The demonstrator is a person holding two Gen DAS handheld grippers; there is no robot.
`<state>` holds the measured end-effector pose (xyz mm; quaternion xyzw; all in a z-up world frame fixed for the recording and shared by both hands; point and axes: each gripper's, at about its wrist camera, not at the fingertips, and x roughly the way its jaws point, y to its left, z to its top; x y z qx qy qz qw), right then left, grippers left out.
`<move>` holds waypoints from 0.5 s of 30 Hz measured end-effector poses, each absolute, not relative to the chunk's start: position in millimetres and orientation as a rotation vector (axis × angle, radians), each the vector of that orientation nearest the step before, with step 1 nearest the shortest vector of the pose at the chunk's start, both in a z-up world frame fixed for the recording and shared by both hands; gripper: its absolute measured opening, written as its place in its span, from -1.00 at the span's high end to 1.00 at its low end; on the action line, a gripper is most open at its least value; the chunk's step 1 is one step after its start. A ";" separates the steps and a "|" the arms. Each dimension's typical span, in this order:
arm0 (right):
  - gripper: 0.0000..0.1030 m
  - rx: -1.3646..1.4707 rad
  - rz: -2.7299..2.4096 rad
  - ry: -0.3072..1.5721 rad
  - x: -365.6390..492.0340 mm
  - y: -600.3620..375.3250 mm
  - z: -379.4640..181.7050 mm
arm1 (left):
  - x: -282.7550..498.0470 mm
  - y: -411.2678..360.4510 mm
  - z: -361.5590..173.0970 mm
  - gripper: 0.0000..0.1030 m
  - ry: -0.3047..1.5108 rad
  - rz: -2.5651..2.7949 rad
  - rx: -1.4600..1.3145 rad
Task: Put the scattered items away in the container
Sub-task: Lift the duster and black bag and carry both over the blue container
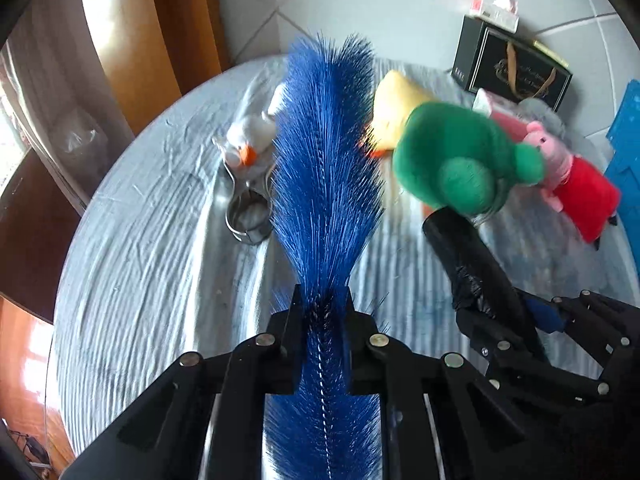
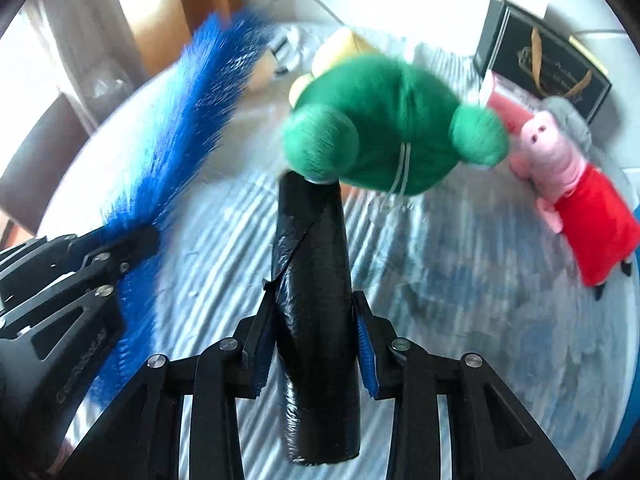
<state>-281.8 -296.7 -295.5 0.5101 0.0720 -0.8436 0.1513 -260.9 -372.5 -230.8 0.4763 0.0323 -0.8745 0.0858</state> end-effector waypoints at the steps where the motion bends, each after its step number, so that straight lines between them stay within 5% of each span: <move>1: 0.32 1.429 -2.425 0.201 -276.4 -288.6 -283.8 | -256.9 -367.2 -222.8 0.73 0.090 -2.611 1.395; 15: 0.32 0.945 -2.605 0.201 -213.5 -235.1 -131.4 | -174.7 -295.7 -81.6 0.73 0.031 -2.748 1.002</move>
